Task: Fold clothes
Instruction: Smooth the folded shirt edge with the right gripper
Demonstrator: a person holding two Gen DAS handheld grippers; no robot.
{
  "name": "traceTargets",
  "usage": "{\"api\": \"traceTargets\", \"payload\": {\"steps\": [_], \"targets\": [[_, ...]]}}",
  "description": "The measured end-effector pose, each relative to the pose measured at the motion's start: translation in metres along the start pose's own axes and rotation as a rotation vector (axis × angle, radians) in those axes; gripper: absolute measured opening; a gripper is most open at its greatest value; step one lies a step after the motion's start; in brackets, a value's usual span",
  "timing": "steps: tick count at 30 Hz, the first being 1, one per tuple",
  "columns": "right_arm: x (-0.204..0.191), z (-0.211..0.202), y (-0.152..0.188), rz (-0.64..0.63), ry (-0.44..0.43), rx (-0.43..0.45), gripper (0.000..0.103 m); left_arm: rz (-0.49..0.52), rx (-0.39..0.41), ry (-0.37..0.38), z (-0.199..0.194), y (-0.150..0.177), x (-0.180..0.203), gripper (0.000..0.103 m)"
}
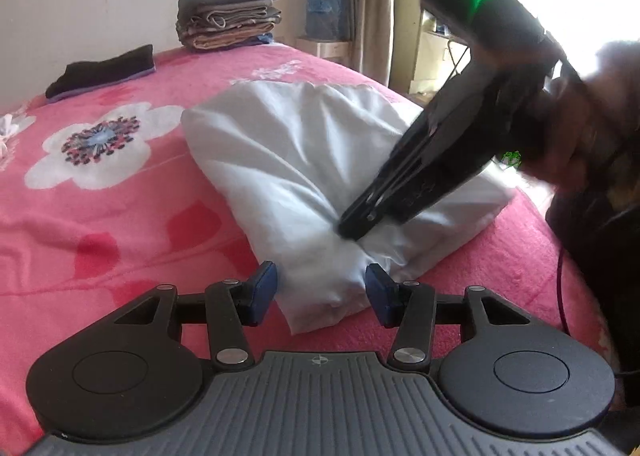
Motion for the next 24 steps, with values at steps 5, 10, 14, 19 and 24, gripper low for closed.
{"api": "traceTargets", "payload": {"steps": [5,10,14,19,24], "targets": [[0.003,-0.032,-0.014,0.087,-0.007,0.084,0.005,0.054,0.048,-0.040,-0.016,-0.015,-0.003,0.049],[-0.004,-0.065,-0.011,0.008,0.015,0.118,0.005,0.052,0.079,-0.015,-0.007,-0.027,0.003,0.049],[0.005,-0.044,0.025,0.052,0.048,0.020,0.004,0.030,-0.003,0.016,0.023,-0.012,0.005,0.049],[0.011,-0.037,0.030,0.120,0.056,0.044,0.004,0.072,-0.035,0.015,0.030,-0.002,0.002,0.049],[0.011,-0.049,0.029,0.107,0.077,0.069,0.004,0.096,-0.040,0.015,0.026,0.002,0.000,0.050]]}}
Point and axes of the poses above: each gripper's, at about its wrist camera, not at the fingertips, and z roughly the way its jaws point, x to its right, y to its underside, the point moved 10 cm from there along z, roughly the way its jaws point, and after that the axes turned 9 degrees about x, right-handed, at the moved point
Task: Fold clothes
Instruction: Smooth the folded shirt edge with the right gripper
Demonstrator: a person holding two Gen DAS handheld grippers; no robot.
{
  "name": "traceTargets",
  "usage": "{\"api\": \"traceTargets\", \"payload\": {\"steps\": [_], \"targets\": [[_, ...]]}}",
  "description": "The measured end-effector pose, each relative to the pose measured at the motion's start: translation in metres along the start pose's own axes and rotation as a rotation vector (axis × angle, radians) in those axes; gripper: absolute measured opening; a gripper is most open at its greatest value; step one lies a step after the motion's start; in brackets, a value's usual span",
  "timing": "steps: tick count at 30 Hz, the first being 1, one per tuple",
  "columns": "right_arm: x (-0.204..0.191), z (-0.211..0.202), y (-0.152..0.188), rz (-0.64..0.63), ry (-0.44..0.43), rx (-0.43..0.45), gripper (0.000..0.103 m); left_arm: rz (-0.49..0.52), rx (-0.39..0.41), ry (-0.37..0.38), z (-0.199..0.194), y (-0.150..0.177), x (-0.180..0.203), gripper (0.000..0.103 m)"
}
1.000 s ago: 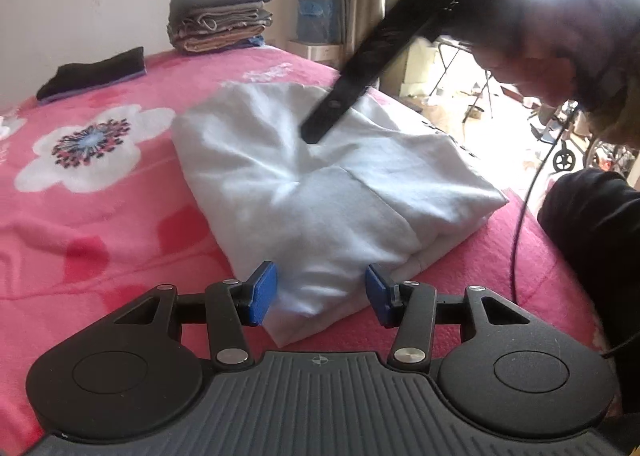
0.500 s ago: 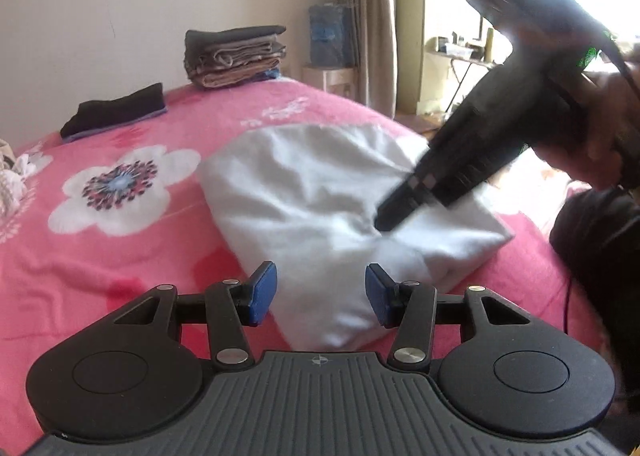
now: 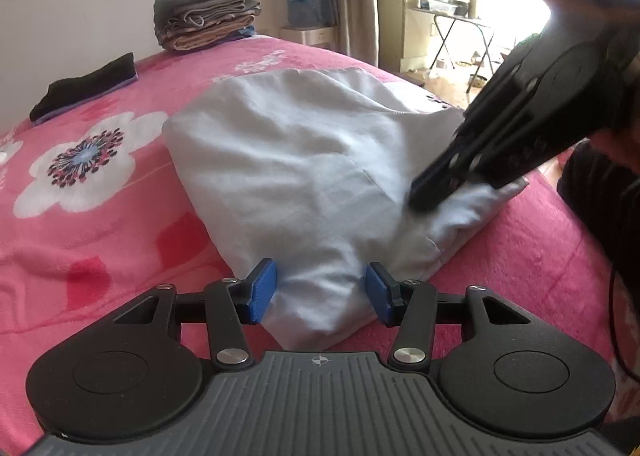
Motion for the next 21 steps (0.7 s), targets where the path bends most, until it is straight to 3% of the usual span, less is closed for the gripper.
{"api": "traceTargets", "payload": {"steps": [6,11,13,15,17,21], "targets": [[0.017,-0.004,0.021,0.041,0.027,0.037,0.004,0.035,-0.001,0.008,0.000,0.003,0.006,0.052],[0.013,-0.023,0.013,0.066,0.027,0.060,0.005,0.050,-0.008,0.019,-0.002,0.007,0.005,0.054],[0.020,-0.015,0.028,0.033,0.083,0.006,0.005,0.052,-0.011,0.018,-0.003,0.007,0.006,0.054],[0.024,-0.013,0.034,0.064,0.078,0.023,0.005,0.057,-0.017,0.014,-0.005,0.007,0.007,0.054],[0.027,-0.020,0.027,0.126,0.072,0.021,0.005,0.069,-0.022,0.007,-0.009,0.004,0.007,0.054],[0.033,-0.045,0.001,0.168,0.081,0.121,0.005,0.091,-0.025,-0.046,-0.024,-0.005,0.000,0.054]]}}
Point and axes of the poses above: each gripper's, at about its wrist camera, not at the fingertips, and z roughly the way its jaws point, x to its right, y to its underside, the point moved 10 cm from there along z, roughly the way its jaws point, and after that the axes turned 9 degrees about x, right-handed, at the moved point
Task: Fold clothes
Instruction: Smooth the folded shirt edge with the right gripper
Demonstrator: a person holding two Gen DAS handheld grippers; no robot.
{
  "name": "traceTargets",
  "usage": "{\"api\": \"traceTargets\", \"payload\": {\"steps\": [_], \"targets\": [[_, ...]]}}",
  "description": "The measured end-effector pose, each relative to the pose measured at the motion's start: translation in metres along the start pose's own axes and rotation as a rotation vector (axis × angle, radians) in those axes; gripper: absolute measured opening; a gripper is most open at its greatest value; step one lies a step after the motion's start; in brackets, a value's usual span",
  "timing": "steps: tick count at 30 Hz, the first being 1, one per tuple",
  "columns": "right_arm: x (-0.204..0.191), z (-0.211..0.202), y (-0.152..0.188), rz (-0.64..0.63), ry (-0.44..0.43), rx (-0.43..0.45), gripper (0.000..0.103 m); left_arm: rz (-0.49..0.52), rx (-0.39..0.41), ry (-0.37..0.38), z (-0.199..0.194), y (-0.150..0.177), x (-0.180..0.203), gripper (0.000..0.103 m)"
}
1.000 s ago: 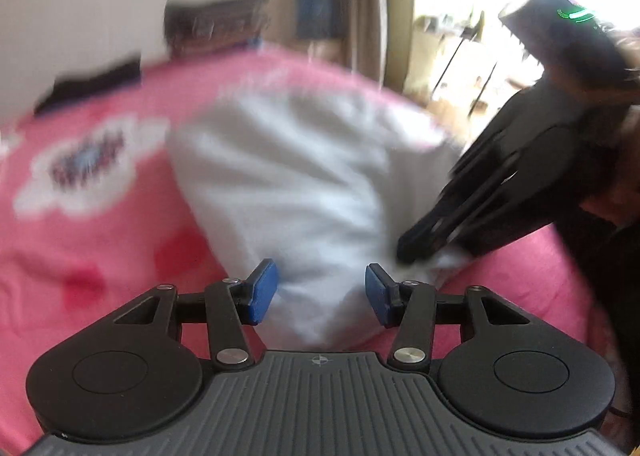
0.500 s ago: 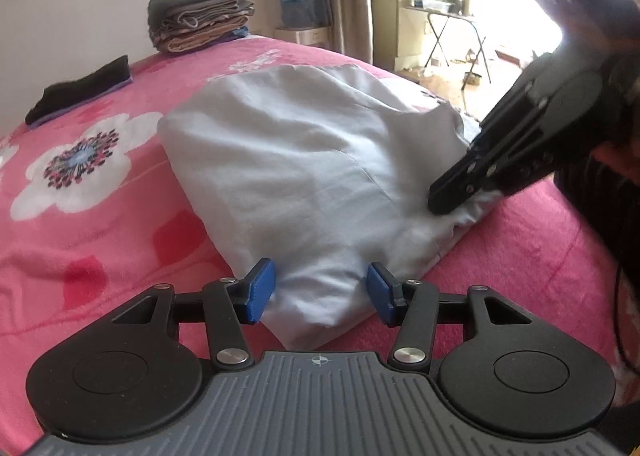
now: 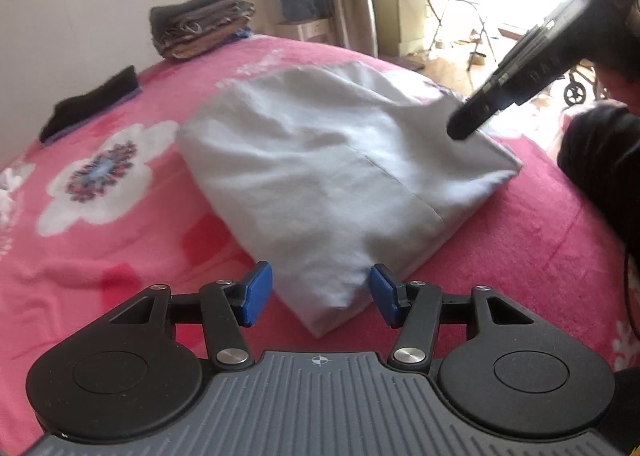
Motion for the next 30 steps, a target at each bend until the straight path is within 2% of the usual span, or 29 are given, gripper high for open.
{"api": "traceTargets", "payload": {"steps": [2,5,8,9,13,15,20,25,30], "targets": [[0.003,-0.004,-0.013,0.004,0.013,0.039,0.005,-0.025,0.024,-0.015,-0.008,-0.008,-0.007,0.054],[0.011,0.005,-0.016,0.017,0.040,0.050,0.005,-0.110,0.065,-0.012,-0.011,-0.021,-0.015,0.054],[0.021,0.028,0.010,0.003,0.086,-0.023,0.005,-0.156,0.072,-0.008,0.008,-0.027,-0.015,0.054],[0.022,0.031,0.015,-0.001,0.089,-0.021,0.005,-0.165,0.071,-0.003,0.016,-0.028,-0.014,0.054],[0.024,0.036,0.024,0.000,0.094,-0.024,0.005,-0.115,0.033,0.024,0.041,-0.013,0.000,0.055],[0.025,0.037,0.023,0.008,0.092,-0.032,0.005,-0.080,0.053,0.019,0.041,-0.009,0.003,0.055],[0.025,0.040,0.022,0.002,0.088,-0.036,0.005,-0.128,0.051,0.032,0.037,-0.009,-0.002,0.055],[0.022,0.039,0.023,-0.015,0.092,-0.035,0.005,-0.120,0.046,0.022,0.037,-0.009,0.001,0.056],[0.021,0.039,0.023,-0.026,0.092,-0.035,0.005,-0.156,0.033,0.027,0.039,-0.008,-0.002,0.065]]}}
Point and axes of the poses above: each gripper's, at about its wrist camera, not at the fingertips, and z roughly the way its jaws point, x to its right, y to its underside, the point moved 10 cm from there along z, roughly the way its jaws point, and after that the axes turned 9 degrees about x, right-handed, at the moved point
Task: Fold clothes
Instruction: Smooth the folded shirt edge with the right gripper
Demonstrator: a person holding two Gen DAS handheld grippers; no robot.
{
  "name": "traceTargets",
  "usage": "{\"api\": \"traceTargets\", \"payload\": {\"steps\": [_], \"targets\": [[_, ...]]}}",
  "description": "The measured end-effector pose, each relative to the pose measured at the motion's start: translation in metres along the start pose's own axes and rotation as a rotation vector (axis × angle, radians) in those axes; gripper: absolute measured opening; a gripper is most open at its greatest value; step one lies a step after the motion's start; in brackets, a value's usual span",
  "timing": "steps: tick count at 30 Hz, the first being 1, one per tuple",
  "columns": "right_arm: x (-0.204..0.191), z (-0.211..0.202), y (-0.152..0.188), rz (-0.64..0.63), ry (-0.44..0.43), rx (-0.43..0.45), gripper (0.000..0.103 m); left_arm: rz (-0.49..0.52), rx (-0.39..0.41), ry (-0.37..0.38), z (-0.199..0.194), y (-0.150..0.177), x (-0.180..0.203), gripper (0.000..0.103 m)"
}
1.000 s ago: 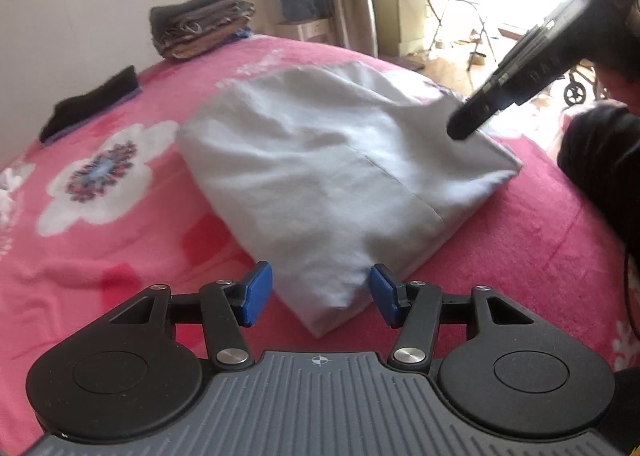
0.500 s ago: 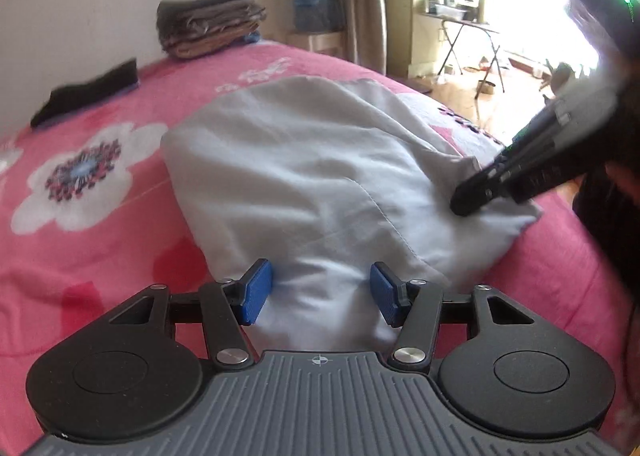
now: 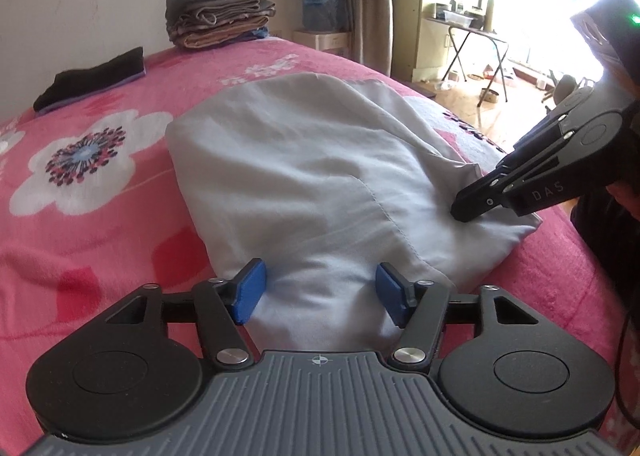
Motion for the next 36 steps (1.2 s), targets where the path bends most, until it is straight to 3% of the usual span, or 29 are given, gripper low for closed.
{"api": "traceTargets", "payload": {"steps": [9,20,30,36], "targets": [[0.000,0.000,0.001,-0.014,-0.005,0.002,0.005,0.026,-0.017,-0.006,0.002,0.004,0.007,0.081],[0.000,0.000,0.001,-0.009,-0.006,0.004,0.005,0.022,-0.026,-0.013,0.001,0.003,0.008,0.083],[0.000,0.001,0.001,-0.006,-0.006,0.009,0.005,-0.024,0.093,-0.066,-0.023,-0.025,-0.009,0.083],[0.000,0.000,0.002,-0.005,-0.007,0.011,0.005,-0.017,0.126,-0.061,-0.013,-0.045,-0.008,0.081]]}}
Point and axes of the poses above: each gripper's, at about its wrist camera, not at the fingertips, and z roughly the way its jaws point, x to its right, y to its underside, the point moved 10 cm from there along z, roughly the way its jaws point, and after that the axes turned 9 degrees about x, right-handed, at the moved point
